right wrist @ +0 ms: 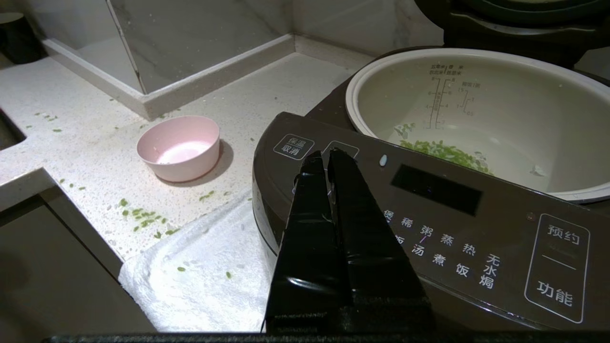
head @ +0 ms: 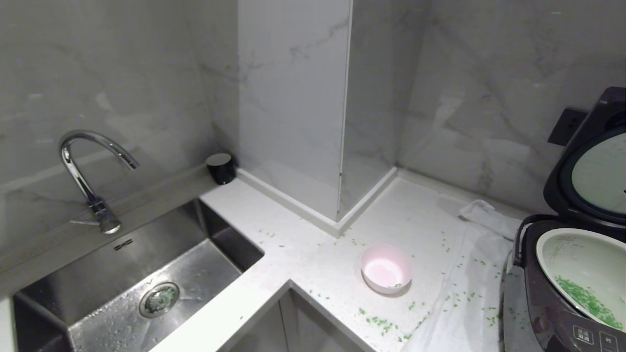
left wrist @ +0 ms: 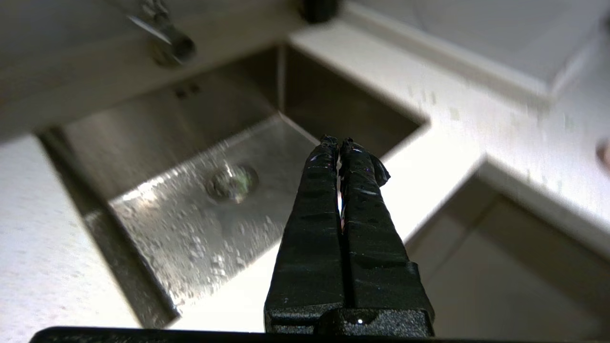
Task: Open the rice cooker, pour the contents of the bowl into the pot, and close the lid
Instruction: Turn on the tap
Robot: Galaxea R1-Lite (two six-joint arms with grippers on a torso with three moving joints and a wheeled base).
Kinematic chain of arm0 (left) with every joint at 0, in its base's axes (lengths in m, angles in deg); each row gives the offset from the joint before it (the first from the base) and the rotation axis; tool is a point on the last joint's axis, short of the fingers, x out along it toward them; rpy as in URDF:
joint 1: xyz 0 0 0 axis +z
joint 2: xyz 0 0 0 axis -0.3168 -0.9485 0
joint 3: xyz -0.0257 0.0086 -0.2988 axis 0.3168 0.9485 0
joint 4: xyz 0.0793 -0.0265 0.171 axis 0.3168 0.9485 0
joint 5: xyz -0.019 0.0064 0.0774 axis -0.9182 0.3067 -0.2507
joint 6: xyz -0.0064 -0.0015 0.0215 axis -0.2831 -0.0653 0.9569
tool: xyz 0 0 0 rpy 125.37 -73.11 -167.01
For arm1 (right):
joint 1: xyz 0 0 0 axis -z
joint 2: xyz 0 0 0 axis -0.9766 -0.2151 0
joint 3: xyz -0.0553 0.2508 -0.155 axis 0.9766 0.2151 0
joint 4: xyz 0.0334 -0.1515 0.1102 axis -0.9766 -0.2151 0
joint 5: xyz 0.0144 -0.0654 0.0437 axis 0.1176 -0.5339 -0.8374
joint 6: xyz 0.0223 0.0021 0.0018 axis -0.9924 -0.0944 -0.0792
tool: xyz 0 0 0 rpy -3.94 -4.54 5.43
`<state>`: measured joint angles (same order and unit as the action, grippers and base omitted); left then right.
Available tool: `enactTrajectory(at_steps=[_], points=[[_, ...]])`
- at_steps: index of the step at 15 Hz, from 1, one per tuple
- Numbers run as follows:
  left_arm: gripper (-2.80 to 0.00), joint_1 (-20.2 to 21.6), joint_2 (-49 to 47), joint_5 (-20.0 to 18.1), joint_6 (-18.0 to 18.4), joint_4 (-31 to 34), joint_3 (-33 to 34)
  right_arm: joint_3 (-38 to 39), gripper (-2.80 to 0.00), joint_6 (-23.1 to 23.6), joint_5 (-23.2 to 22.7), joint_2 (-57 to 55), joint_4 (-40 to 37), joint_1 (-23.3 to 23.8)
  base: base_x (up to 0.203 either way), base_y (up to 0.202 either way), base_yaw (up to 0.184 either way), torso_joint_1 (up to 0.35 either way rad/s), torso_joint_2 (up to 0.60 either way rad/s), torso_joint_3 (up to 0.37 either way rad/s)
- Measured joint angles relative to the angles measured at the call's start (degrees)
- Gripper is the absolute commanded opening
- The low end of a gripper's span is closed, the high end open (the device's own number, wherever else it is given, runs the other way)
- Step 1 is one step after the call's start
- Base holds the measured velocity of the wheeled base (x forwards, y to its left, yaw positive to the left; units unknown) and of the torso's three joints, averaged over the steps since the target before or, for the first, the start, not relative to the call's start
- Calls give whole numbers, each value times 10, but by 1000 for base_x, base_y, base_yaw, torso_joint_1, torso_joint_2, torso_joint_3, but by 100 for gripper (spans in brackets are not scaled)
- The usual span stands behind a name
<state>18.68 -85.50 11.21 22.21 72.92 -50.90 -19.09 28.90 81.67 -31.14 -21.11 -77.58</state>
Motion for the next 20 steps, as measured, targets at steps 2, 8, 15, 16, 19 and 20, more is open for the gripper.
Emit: enactTrajectory(at_steps=[2,8,15,16,19,20], points=[[-280,0,-46,16,-19,-1,-47,0,-280,0,0,0,0,0,0,0,0,0,0,0],[-280,20,-345,51,-68,-6,-177,0,-280,0,0,0,0,0,0,0,0,0,0,0],[-280,97,-739,65,-235,-38,-367,0,-280,0,0,0,0,0,0,0,0,0,0,0],[-280,110,-781,66,-247,-56,-382,0,-280,0,0,0,0,0,0,0,0,0,0,0],[-280,160,-896,69,-265,-114,-419,0,-280,0,0,0,0,0,0,0,0,0,0,0],[-280,178,-930,69,-266,-126,-431,0,-280,0,0,0,0,0,0,0,0,0,0,0]])
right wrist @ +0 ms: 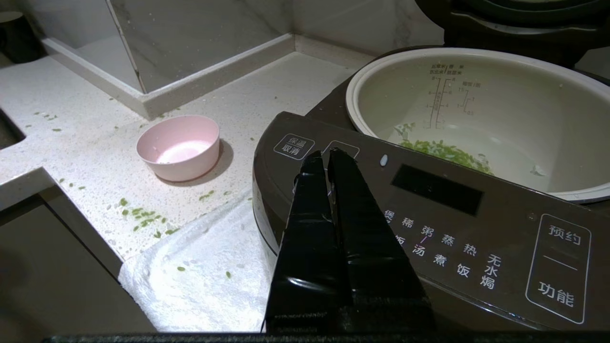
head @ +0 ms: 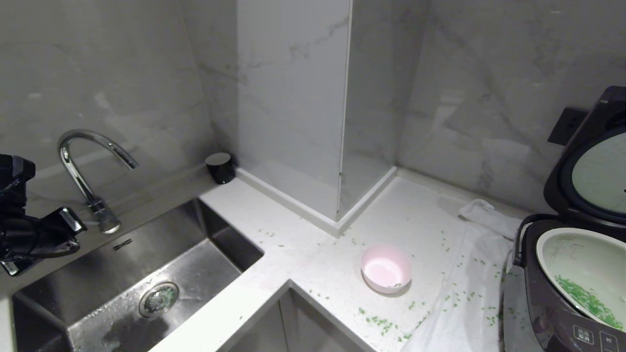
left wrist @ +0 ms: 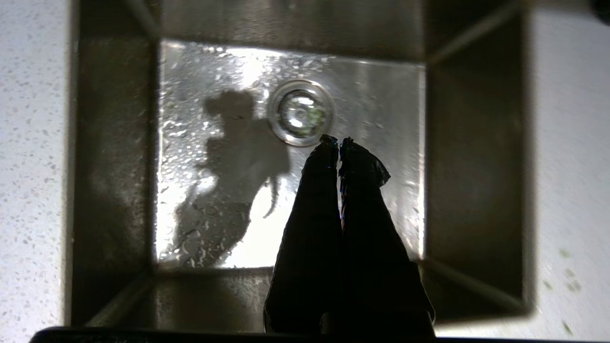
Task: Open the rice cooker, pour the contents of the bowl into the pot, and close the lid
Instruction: Turn on the tap
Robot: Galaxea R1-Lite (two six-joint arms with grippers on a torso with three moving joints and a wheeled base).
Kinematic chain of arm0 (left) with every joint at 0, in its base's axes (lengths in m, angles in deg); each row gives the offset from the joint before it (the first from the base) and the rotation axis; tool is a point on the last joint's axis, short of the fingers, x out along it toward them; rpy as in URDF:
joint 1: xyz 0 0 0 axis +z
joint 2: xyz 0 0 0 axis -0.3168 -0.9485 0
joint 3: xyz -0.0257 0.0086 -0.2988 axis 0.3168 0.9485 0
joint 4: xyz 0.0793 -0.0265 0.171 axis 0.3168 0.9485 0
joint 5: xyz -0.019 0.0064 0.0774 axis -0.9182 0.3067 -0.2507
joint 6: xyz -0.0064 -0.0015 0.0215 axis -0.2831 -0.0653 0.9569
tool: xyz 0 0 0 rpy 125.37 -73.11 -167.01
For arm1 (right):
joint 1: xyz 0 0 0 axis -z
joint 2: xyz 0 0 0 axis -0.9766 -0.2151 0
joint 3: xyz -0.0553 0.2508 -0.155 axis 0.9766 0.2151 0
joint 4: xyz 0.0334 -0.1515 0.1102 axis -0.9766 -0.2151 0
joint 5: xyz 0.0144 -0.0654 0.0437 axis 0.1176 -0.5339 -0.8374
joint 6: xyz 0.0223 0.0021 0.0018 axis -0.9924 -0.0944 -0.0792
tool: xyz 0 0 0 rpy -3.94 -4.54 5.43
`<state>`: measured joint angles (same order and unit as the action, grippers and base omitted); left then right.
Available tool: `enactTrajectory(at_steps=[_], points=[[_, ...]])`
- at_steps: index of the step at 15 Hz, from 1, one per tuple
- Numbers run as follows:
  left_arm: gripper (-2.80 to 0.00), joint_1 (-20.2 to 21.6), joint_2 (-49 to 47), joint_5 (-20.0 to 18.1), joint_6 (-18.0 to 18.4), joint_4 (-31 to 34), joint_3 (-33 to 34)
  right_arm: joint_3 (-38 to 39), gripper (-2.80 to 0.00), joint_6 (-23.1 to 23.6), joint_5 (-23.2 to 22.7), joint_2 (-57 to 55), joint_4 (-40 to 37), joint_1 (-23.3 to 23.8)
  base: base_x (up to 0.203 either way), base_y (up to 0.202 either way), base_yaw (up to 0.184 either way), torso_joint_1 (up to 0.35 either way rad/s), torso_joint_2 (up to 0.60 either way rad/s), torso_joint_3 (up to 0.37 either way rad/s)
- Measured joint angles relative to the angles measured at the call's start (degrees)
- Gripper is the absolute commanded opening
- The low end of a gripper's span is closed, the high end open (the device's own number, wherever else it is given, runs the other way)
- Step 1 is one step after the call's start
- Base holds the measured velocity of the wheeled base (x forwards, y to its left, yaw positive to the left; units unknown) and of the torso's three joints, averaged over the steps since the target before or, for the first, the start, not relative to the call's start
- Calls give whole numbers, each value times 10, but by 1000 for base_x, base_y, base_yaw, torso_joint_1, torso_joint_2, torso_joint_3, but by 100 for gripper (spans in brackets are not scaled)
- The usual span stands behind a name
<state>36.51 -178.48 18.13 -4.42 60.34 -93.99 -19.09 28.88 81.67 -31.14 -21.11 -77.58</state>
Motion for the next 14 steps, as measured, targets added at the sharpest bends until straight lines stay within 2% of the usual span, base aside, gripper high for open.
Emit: enactTrajectory(at_steps=[2,3,8,11,14], points=[[-280,31,-59,0,0,-8,-25,0,-280,0,0,0,0,0,0,0,0,0,0,0],[0,41,-84,1,0,-9,-39,0,-280,0,0,0,0,0,0,0,0,0,0,0],[0,53,-171,2,-1,-15,-113,0,-280,0,0,0,0,0,0,0,0,0,0,0],[0,51,-209,5,-1,-62,-155,0,-280,0,0,0,0,0,0,0,0,0,0,0],[0,51,-254,48,-1,-93,-193,0,-280,0,0,0,0,0,0,0,0,0,0,0]])
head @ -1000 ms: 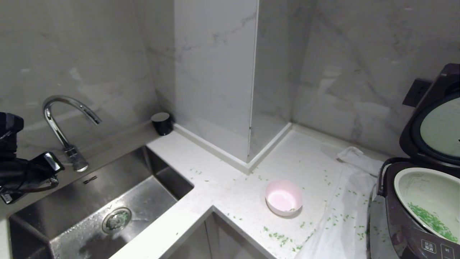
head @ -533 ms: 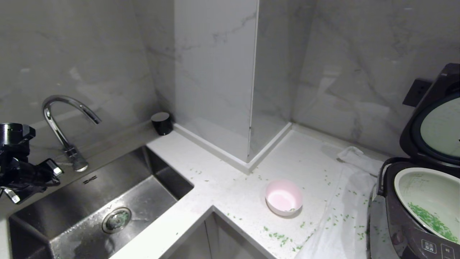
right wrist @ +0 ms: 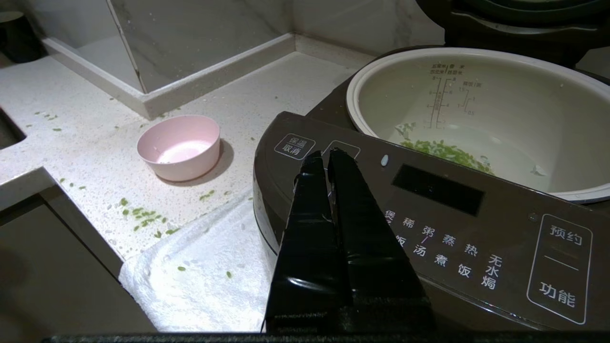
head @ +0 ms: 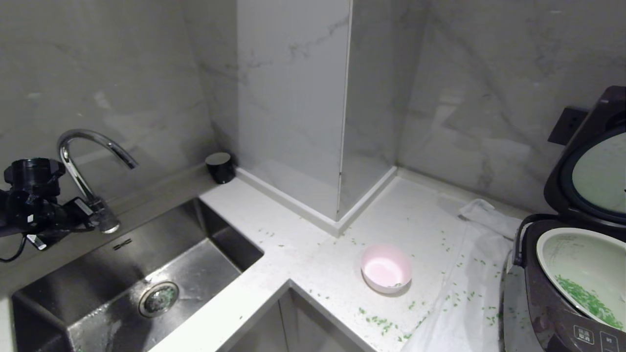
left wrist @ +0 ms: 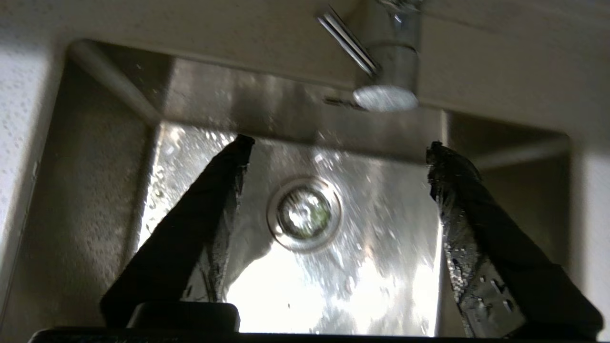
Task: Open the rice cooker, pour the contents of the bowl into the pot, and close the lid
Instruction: Turn on the tap
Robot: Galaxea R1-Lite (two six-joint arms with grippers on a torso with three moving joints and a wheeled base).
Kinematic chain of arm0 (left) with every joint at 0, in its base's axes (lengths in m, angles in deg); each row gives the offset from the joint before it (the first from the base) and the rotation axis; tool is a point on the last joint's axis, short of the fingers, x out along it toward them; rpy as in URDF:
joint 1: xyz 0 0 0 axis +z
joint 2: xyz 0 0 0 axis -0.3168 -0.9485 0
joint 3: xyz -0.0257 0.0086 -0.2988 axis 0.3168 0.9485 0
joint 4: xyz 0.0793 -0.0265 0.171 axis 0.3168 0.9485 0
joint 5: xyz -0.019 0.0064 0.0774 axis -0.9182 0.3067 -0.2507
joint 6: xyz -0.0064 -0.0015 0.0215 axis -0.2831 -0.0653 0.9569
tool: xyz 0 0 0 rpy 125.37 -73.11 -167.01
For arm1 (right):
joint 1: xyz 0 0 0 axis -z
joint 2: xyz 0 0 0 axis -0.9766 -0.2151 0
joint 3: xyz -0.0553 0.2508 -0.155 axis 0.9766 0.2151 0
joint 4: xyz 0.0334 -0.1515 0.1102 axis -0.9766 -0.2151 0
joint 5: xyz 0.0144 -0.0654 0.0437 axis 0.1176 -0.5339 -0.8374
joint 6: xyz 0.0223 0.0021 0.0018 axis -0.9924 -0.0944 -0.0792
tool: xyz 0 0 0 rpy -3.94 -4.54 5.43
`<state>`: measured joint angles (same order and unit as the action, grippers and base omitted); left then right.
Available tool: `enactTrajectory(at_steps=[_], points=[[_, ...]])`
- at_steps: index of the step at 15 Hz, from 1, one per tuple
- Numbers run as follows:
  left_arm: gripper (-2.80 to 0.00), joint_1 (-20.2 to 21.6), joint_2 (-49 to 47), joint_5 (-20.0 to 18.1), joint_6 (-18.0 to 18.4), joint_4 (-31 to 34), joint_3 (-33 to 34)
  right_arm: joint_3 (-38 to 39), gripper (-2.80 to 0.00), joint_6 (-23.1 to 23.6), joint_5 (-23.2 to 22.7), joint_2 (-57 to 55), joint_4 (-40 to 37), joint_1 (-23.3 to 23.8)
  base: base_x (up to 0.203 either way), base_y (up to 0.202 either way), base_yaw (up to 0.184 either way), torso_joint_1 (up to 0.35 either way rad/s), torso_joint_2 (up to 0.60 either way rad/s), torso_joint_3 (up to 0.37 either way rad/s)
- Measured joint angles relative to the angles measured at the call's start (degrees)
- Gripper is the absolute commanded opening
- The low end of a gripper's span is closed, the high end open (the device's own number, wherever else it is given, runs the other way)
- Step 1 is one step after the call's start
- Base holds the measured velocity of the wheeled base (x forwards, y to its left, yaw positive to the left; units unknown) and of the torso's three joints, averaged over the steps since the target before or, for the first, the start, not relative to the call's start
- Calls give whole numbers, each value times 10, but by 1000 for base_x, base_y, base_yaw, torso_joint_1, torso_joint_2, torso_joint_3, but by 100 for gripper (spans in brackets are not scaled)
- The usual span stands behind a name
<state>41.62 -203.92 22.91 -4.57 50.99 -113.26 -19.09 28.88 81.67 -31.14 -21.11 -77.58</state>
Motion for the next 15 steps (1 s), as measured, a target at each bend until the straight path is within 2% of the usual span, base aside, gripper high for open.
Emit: enactTrajectory(at_steps=[2,10,15], points=[[0,1,-34,22,-3,-4,-25,0,-280,0,0,0,0,0,0,0,0,0,0,0],[0,6,-109,32,-2,-4,-110,0,-280,0,0,0,0,0,0,0,0,0,0,0],[0,30,-141,35,1,-3,-145,0,-280,0,0,0,0,0,0,0,0,0,0,0]])
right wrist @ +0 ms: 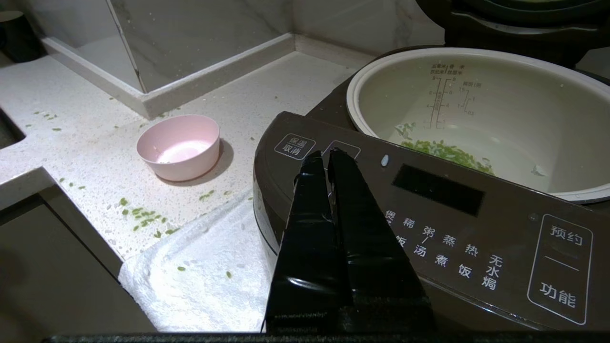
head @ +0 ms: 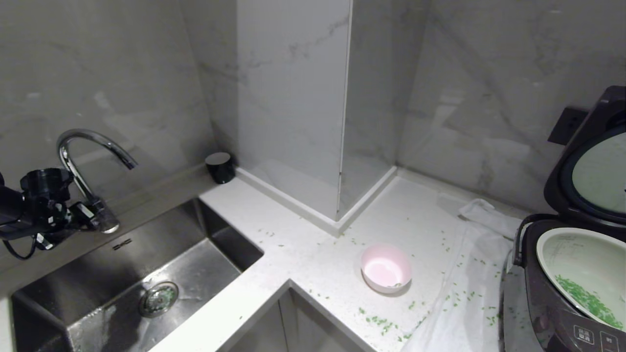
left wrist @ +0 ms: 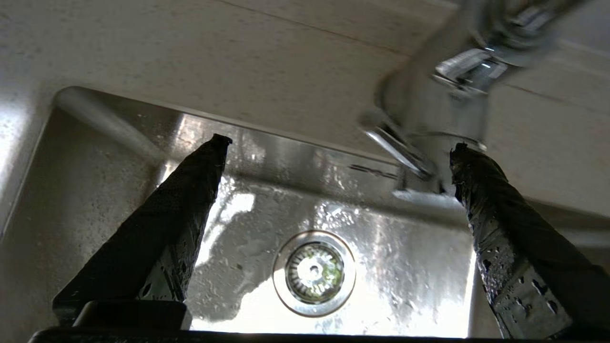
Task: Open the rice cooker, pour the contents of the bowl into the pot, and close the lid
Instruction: Turn on the tap
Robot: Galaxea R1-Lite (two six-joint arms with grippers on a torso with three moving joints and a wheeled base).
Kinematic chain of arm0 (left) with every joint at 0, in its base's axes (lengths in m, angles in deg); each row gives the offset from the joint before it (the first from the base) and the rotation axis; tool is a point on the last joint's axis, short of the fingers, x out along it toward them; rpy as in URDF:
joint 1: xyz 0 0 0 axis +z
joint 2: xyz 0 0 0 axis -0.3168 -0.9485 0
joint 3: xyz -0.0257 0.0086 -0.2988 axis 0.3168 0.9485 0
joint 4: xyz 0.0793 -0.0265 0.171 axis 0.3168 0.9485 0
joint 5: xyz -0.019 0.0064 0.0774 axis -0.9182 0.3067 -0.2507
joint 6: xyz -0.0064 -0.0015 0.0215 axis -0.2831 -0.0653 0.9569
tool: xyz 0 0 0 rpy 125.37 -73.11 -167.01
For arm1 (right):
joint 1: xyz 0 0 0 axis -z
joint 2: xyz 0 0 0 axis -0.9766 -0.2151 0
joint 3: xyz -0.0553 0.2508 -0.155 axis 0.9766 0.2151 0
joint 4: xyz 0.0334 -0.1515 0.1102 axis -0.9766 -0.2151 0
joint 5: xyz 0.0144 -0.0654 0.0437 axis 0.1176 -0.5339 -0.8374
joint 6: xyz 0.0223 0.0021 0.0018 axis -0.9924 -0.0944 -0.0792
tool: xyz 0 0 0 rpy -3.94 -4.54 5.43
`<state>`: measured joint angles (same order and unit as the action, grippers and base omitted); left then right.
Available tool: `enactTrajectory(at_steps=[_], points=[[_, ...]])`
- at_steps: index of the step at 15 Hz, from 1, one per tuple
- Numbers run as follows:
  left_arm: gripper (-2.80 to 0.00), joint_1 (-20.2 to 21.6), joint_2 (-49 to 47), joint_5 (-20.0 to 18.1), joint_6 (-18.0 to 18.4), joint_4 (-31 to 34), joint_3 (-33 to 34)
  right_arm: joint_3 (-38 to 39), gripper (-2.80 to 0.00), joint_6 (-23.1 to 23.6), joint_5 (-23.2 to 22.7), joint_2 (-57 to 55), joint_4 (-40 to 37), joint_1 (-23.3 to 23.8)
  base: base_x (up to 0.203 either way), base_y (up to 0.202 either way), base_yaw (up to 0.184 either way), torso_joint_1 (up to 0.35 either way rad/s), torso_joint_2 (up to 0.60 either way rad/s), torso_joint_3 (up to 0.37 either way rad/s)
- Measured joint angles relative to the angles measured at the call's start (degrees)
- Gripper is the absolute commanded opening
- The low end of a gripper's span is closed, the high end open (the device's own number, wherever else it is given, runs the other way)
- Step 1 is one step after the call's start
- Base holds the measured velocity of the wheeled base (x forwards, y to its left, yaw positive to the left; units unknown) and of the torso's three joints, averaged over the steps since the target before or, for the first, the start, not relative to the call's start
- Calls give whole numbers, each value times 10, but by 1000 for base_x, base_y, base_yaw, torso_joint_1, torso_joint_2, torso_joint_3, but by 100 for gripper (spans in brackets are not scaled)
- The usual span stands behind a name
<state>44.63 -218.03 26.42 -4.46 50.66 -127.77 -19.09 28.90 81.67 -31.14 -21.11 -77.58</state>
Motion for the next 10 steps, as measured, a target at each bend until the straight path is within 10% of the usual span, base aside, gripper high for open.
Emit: enactTrajectory(at_steps=[1,10], points=[[-280,5,-3,-1,0,0,-2,0,-280,0,0,0,0,0,0,0,0,0,0,0],[-280,16,-12,-4,1,-4,-9,0,-280,0,0,0,0,0,0,0,0,0,0,0]])
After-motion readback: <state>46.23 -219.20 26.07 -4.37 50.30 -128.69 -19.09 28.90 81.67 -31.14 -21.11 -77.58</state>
